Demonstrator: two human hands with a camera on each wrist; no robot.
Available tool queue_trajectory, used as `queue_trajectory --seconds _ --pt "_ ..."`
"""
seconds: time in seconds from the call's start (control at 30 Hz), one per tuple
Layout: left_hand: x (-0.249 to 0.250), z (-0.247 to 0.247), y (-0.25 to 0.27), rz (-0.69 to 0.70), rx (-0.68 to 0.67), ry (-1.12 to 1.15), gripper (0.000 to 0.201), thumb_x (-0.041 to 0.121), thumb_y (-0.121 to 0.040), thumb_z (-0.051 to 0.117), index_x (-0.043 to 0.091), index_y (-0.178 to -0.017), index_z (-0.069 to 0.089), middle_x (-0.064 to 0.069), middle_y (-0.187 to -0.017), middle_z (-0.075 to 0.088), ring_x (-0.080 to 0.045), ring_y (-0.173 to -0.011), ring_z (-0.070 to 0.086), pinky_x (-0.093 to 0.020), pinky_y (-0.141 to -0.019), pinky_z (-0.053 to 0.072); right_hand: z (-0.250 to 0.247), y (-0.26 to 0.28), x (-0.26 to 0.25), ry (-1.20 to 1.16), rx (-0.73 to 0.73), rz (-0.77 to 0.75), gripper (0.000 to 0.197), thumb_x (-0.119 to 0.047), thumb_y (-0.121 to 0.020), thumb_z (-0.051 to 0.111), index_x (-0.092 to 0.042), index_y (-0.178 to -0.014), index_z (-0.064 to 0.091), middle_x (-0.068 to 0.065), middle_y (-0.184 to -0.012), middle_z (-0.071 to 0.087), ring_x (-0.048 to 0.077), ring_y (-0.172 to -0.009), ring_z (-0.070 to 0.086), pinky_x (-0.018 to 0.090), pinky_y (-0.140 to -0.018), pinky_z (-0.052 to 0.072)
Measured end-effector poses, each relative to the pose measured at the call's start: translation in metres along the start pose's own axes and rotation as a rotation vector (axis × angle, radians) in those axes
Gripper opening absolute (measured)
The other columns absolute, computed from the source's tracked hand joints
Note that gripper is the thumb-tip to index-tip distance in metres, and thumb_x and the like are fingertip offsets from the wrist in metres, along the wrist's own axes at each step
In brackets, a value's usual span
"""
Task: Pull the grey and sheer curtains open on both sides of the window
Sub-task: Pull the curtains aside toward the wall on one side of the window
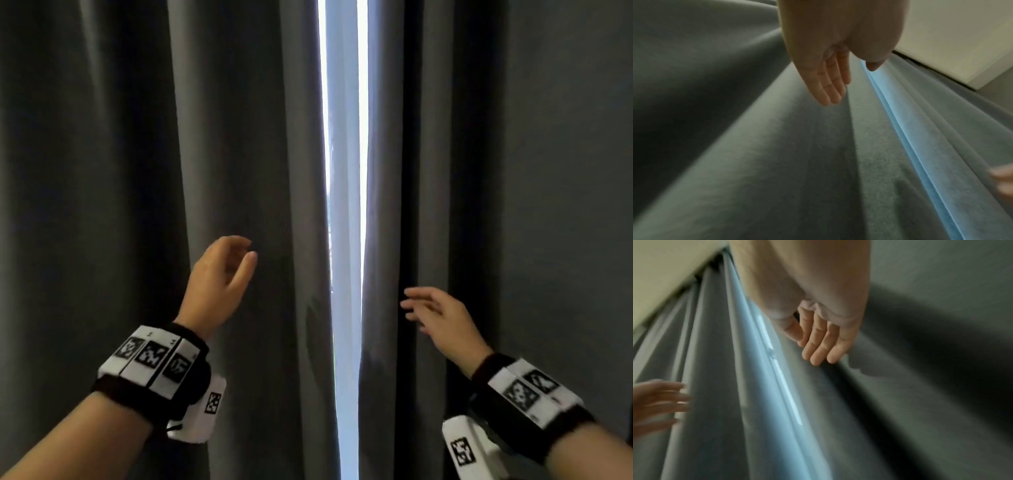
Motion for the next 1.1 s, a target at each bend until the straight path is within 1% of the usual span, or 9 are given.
queue_trajectory --seconds 0.13,0.27,0.4,0.5,0.57,0.77,0.9,1.0,1.1 --pt "0.007 0.049 -0.021 0.048 -0.066 0.055 0.04 0.034 -0.082 0.06 0.014 -0.116 0.052 0.001 -0.107 0.052 -0.014 -0.091 0.056 -0.029 -0.079 0.05 0.042 -0.045 -0.03 -0.044 0.043 -0.1 0.028 0.005 -0.091 0.039 -0.013 -0.102 0.058 0.006 -0.097 0.065 0.009 -0.077 0.06 0.005 -0.057 0.046" --pt "0.003 0.098 -0.04 -0.008 -0.095 0.057 0.08 0.049 -0.071 0.066 0.014 -0.135 0.032 -0.007 -0.135 0.037 -0.018 -0.122 0.04 -0.028 -0.1 0.033 0.069 -0.077 -0.042 -0.089 0.07 -0.152 0.035 0.005 -0.09 0.035 -0.015 -0.11 0.055 -0.002 -0.101 0.062 0.008 -0.084 0.062 0.011 -0.067 0.051" --pt "0.005 0.126 -0.045 -0.099 -0.097 0.041 0.101 0.041 -0.067 0.076 0.016 -0.143 0.014 -0.012 -0.147 0.021 -0.03 -0.134 0.027 -0.045 -0.106 0.03 0.068 -0.096 -0.039 -0.077 0.067 -0.08 0.039 0.0 -0.091 0.037 -0.014 -0.124 0.051 -0.003 -0.11 0.059 0.011 -0.098 0.059 0.014 -0.074 0.047" --pt "0.0 0.132 -0.049 -0.074 -0.117 0.008 0.1 0.03 -0.069 0.077 0.01 -0.143 0.013 -0.016 -0.147 0.023 -0.034 -0.133 0.028 -0.048 -0.108 0.028 0.054 -0.105 -0.032 -0.075 0.114 -0.057 0.039 0.002 -0.089 0.039 -0.008 -0.125 0.05 0.005 -0.115 0.06 0.02 -0.108 0.058 0.03 -0.093 0.048" --pt "-0.005 0.134 -0.051 -0.035 -0.129 -0.009 0.094 0.023 -0.07 0.075 0.005 -0.142 0.017 -0.017 -0.144 0.03 -0.034 -0.131 0.033 -0.046 -0.108 0.029 0.041 -0.111 -0.023 -0.055 0.139 -0.045 0.04 0.005 -0.087 0.038 -0.003 -0.124 0.051 0.01 -0.116 0.06 0.022 -0.11 0.057 0.034 -0.099 0.046" --pt "-0.015 0.148 -0.059 -0.038 -0.126 -0.001 0.078 0.015 -0.071 0.073 0.006 -0.136 0.031 -0.015 -0.135 0.044 -0.029 -0.124 0.044 -0.035 -0.104 0.035 -0.02 -0.143 0.013 0.008 0.158 -0.004 0.044 0.009 -0.086 0.041 0.0 -0.13 0.045 0.021 -0.128 0.055 0.019 -0.109 0.052 0.021 -0.088 0.044" --pt "-0.017 0.162 -0.061 -0.042 -0.118 0.002 0.075 0.016 -0.072 0.072 0.007 -0.136 0.033 -0.013 -0.134 0.045 -0.025 -0.124 0.043 -0.027 -0.1 0.032 -0.072 -0.163 0.032 0.077 0.338 0.037 0.061 0.003 -0.083 0.044 -0.009 -0.141 0.029 0.016 -0.141 0.042 0.026 -0.129 0.042 0.032 -0.103 0.036" --pt "-0.015 0.169 -0.06 -0.065 -0.108 -0.017 0.073 0.015 -0.073 0.071 0.003 -0.135 0.034 -0.015 -0.134 0.045 -0.027 -0.124 0.044 -0.029 -0.103 0.034 -0.088 -0.16 0.037 0.297 0.536 0.064 0.078 -0.003 -0.079 0.05 -0.011 -0.147 0.013 0.016 -0.152 0.025 0.029 -0.138 0.026 0.038 -0.114 0.021" --pt "-0.014 0.17 -0.059 -0.093 -0.105 -0.021 0.071 0.013 -0.074 0.069 0.001 -0.134 0.034 -0.017 -0.133 0.046 -0.028 -0.125 0.044 -0.034 -0.105 0.035 -0.07 -0.149 0.029 0.335 0.539 0.059 0.08 -0.006 -0.08 0.051 -0.009 -0.147 0.006 0.019 -0.156 0.006 0.03 -0.143 0.011 0.04 -0.114 0.013"
Point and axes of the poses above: each hand's wrist, its own y-axis away from the middle knuckle, its own z-axis out of the palm, x = y × z, the point moved 1 cm from there along -y, towards the middle knuckle
